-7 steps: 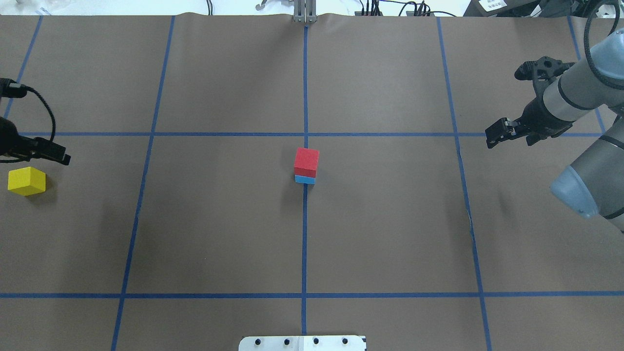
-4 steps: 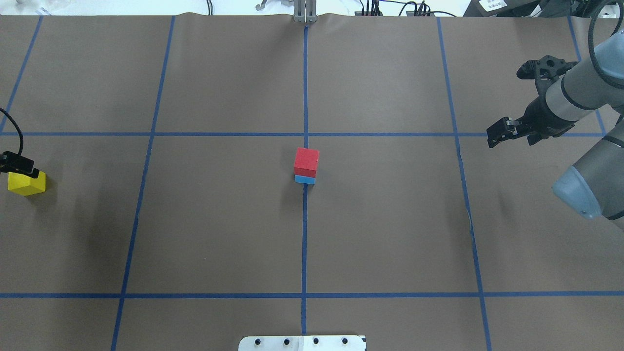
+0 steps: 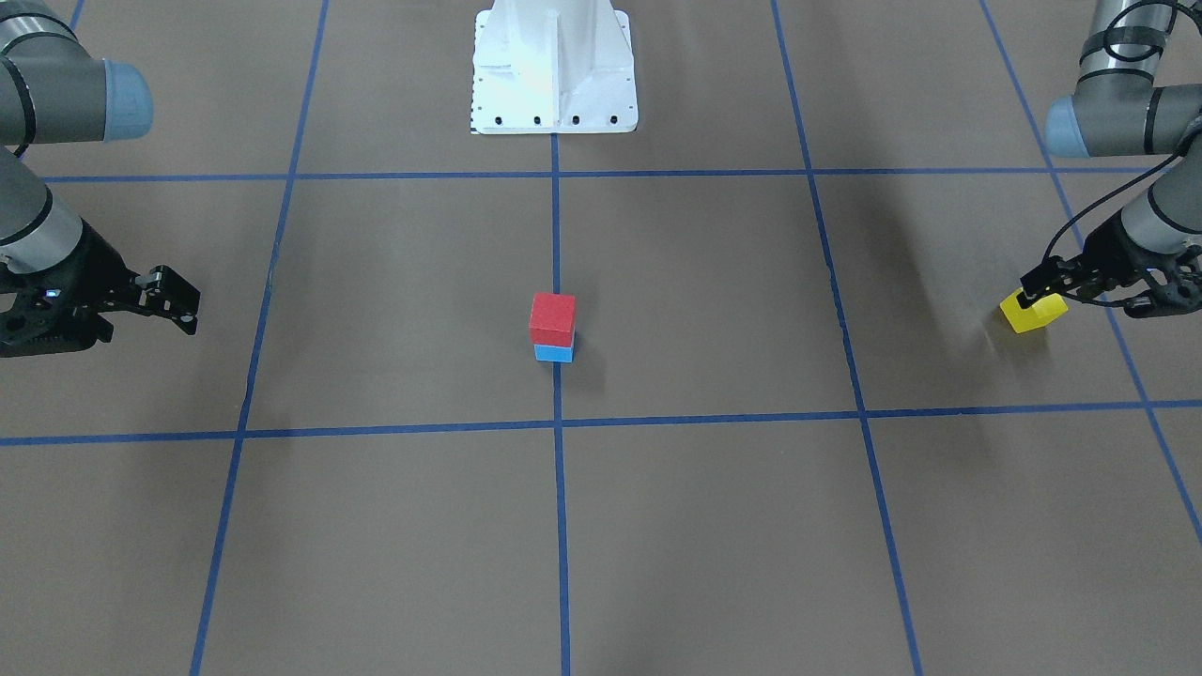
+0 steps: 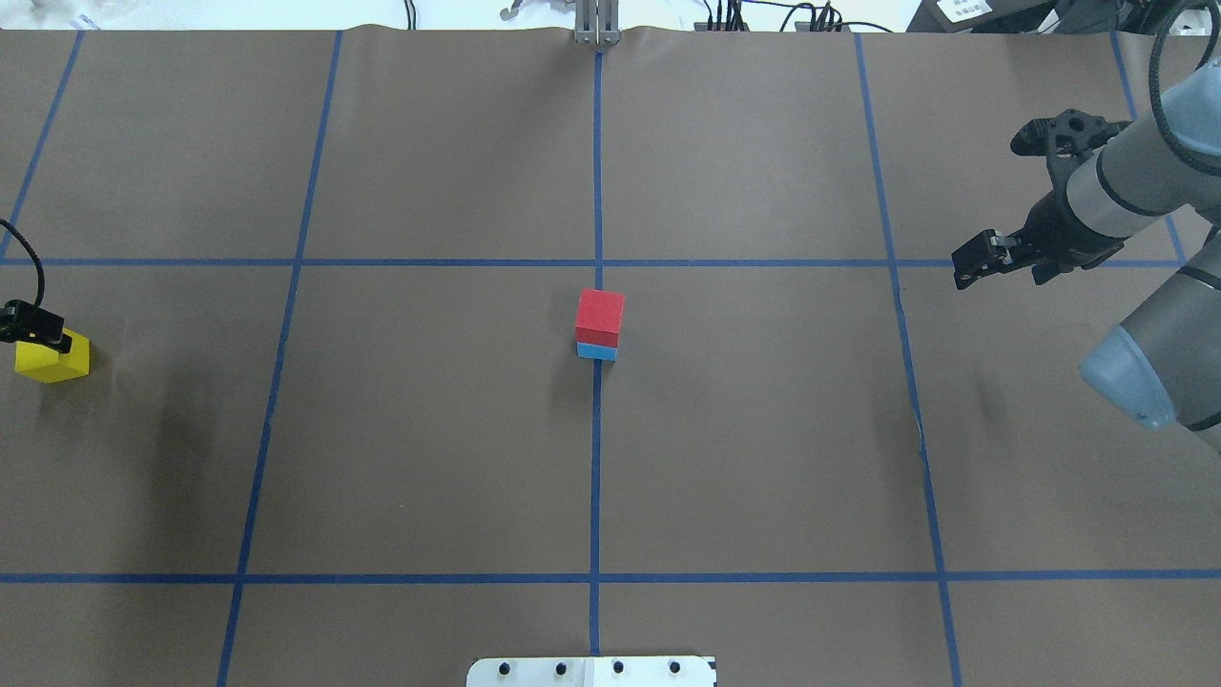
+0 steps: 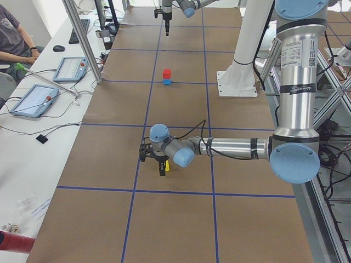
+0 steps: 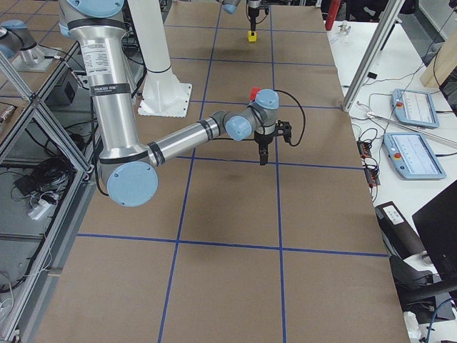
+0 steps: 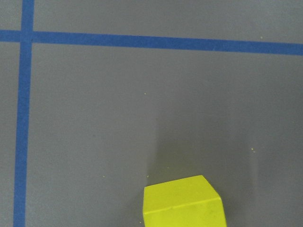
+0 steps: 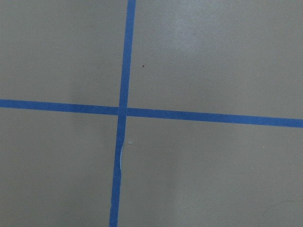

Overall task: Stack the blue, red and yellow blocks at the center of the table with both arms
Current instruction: 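Grasp the yellow cube with the left gripper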

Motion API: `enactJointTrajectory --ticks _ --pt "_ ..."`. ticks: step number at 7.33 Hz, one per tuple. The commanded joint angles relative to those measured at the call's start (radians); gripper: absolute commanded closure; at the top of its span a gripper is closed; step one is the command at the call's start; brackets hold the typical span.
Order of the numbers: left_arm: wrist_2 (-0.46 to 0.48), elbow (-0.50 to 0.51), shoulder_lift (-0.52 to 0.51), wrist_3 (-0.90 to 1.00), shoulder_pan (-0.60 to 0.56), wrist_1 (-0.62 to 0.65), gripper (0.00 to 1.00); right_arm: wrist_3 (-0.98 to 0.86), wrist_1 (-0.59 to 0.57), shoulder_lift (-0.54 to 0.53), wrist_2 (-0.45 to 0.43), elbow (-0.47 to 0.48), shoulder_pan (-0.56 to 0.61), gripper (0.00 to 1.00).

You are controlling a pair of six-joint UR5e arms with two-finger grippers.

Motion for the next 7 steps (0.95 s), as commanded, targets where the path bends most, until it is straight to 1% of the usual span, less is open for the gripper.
enactJointTrajectory --ticks 1,3,6,7 --pt "0.0 0.016 -0.008 -0.027 0.002 0.0 0.01 0.0 0.0 -0.002 0.0 -0.001 0.0 0.0" --pt "0.0 0.022 -0.01 -0.029 0.002 0.0 0.01 0.0 0.0 -0.002 0.0 0.001 0.0 0.0" --pt "-0.001 0.065 -0.037 -0.03 0.008 -0.002 0.01 0.0 0.0 -0.002 0.0 -0.001 -0.001 0.0" --pt "-0.001 0.065 -0.039 -0.032 0.011 -0.002 0.01 0.0 0.0 -0.002 0.0 -0.002 -0.001 0.0"
